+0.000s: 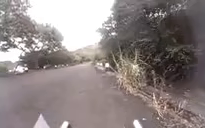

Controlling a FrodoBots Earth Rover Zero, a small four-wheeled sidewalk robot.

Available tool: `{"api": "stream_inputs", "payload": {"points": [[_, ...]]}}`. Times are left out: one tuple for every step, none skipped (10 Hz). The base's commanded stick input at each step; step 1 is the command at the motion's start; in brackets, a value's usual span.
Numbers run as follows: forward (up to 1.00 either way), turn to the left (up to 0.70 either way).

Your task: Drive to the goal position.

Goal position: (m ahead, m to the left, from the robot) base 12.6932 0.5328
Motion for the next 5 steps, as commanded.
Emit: {"api": "stream_inputs", "payload": {"points": [[0.5,0.0],[0.5,0.0],[0.5,0.0],[0.5,0.0],[0.5,0.0]]}}
